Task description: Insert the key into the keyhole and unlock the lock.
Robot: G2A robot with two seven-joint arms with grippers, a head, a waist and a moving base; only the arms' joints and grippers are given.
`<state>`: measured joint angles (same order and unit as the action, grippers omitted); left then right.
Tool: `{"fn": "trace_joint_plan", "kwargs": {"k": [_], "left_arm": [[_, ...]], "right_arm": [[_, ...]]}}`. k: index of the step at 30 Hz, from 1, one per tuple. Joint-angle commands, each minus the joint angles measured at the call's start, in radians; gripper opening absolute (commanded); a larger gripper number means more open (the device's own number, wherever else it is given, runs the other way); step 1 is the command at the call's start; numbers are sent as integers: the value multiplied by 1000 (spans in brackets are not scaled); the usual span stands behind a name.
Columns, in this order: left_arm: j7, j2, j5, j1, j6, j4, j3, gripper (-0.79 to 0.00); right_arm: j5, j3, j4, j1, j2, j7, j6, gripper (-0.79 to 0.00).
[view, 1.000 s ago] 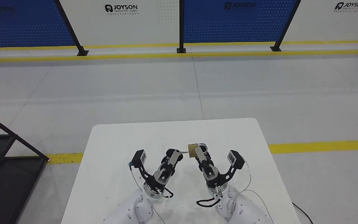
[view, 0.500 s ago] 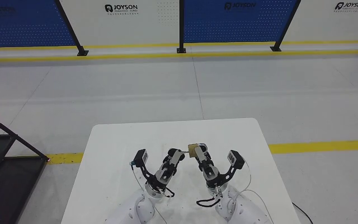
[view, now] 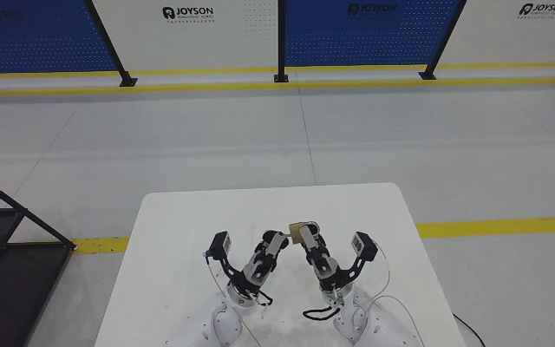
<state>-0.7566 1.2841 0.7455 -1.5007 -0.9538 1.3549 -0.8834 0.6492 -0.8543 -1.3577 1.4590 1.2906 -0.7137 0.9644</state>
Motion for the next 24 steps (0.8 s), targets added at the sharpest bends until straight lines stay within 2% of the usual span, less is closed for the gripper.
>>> {"fn": "trace_joint_plan", "kwargs": {"k": [1,11,21,24], "left_arm": [[-5,3,13,-2,5,-1,-3,-785],[-50,16,115,-8,50,-9,-15,-785],[-143,28,232,-11,100,-27,-17,-785],[-190,31,292,-12,139,-28,-21,-785]], "right_arm": [[7,-6,-5,6,2,4,-7,-785],[36,-27,-13,24,11,27,-19,-785],[25,-49,-18,40,16,65,-12,-785],[22,-56,-23,46,17,80,-15,-785]]}}
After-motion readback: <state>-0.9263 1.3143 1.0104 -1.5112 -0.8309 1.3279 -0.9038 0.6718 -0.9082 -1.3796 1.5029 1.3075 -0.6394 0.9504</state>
